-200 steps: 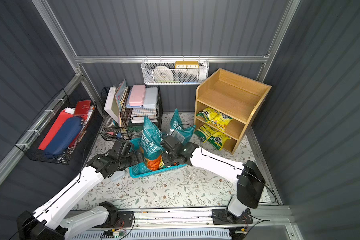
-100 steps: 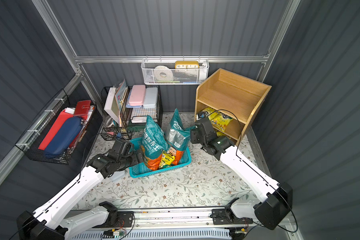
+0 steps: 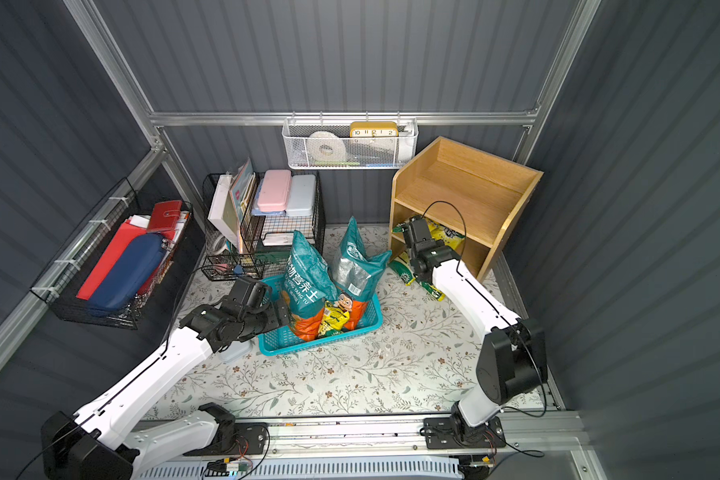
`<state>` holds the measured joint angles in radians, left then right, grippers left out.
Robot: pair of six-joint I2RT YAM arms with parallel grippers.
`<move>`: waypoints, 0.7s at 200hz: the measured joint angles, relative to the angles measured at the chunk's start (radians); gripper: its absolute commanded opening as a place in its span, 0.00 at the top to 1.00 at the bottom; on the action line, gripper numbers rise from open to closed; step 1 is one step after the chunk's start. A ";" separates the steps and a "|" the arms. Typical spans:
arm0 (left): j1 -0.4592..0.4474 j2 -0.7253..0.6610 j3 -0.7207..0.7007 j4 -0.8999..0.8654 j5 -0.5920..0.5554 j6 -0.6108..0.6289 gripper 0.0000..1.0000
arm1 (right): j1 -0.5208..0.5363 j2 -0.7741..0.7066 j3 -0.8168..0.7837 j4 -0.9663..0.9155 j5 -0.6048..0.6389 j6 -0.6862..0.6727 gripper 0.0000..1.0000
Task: Take down the fertilizer bag from the shelf
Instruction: Pick up the fertilizer bag from the shelf.
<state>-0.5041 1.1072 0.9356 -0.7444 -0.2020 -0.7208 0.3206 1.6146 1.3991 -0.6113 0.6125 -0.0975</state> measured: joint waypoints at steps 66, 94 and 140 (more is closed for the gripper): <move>0.000 0.030 0.026 0.006 0.000 0.000 0.01 | -0.032 0.072 0.020 0.054 -0.102 -0.013 0.54; 0.000 0.033 0.026 0.006 0.000 0.000 0.01 | -0.045 0.106 0.021 0.062 -0.105 -0.008 0.72; 0.000 0.032 0.026 0.006 0.000 0.000 0.01 | -0.043 0.100 0.023 0.064 -0.093 -0.021 1.00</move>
<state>-0.5041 1.1397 0.9615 -0.7380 -0.2020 -0.7208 0.2779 1.7142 1.4216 -0.5476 0.5198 -0.1181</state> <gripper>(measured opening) 0.994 0.038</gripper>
